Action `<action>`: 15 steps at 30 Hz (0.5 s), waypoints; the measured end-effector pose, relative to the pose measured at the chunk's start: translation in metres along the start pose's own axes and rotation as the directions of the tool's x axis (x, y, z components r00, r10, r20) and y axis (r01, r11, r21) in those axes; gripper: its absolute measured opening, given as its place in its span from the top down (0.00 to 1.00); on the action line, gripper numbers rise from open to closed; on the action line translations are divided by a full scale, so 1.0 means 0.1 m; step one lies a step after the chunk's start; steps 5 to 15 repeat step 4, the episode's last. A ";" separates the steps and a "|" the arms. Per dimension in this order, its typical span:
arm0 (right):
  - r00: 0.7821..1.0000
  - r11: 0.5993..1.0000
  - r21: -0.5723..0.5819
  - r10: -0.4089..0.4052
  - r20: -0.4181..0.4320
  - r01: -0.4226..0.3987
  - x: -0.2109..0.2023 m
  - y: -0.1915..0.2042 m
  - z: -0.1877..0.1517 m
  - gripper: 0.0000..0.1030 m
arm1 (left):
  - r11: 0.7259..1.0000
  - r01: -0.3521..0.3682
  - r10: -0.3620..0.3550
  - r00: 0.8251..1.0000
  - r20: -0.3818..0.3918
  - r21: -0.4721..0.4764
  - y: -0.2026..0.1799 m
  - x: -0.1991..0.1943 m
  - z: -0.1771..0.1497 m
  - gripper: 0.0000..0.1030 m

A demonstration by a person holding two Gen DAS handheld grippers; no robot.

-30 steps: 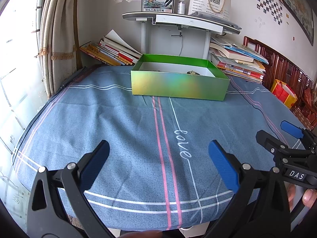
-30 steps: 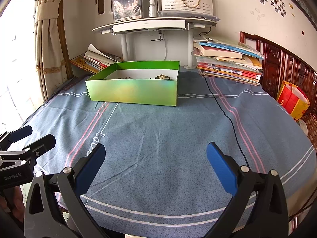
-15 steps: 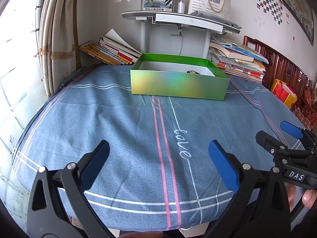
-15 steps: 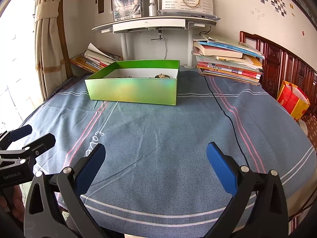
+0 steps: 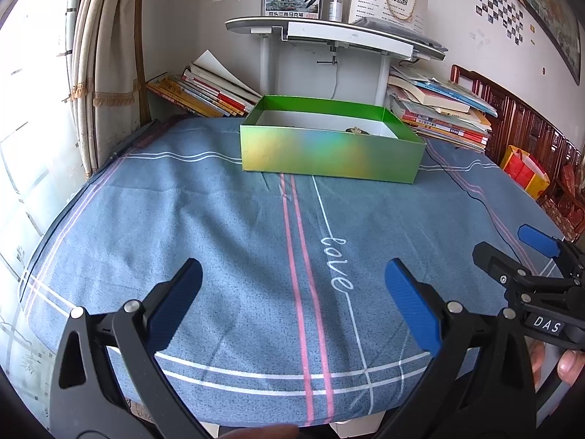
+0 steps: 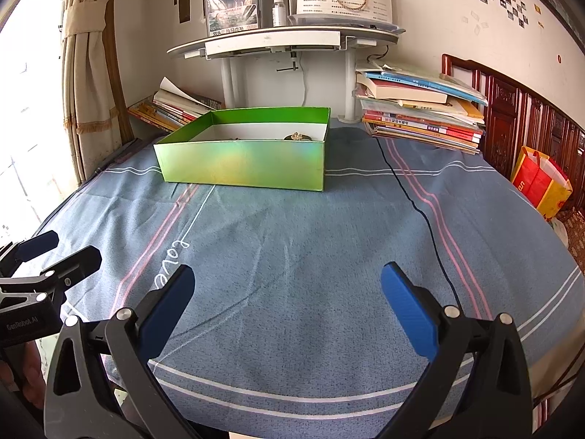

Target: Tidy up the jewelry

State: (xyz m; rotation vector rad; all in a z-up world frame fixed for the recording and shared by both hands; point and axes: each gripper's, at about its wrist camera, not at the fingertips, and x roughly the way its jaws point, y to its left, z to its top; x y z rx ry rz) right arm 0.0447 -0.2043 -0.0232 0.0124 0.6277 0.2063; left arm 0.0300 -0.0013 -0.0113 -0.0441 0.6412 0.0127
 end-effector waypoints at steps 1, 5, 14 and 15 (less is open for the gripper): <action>1.000 1.000 0.001 0.001 -0.001 -0.001 0.00 0.00 0.00 0.03 | 1.000 0.000 0.000 1.000 -0.001 0.000 0.00 0.00 0.00 0.04; 1.000 1.000 -0.001 -0.001 0.000 0.001 0.00 0.00 0.00 0.03 | 1.000 0.001 -0.001 1.000 -0.004 0.001 0.00 0.02 0.00 0.04; 1.000 1.000 -0.001 -0.001 0.000 0.001 0.00 0.00 0.00 0.03 | 1.000 0.001 -0.001 1.000 -0.004 0.001 0.00 0.02 0.00 0.04; 1.000 1.000 -0.001 -0.001 0.000 0.001 0.00 0.00 0.00 0.03 | 1.000 0.001 -0.001 1.000 -0.004 0.001 0.00 0.02 0.00 0.04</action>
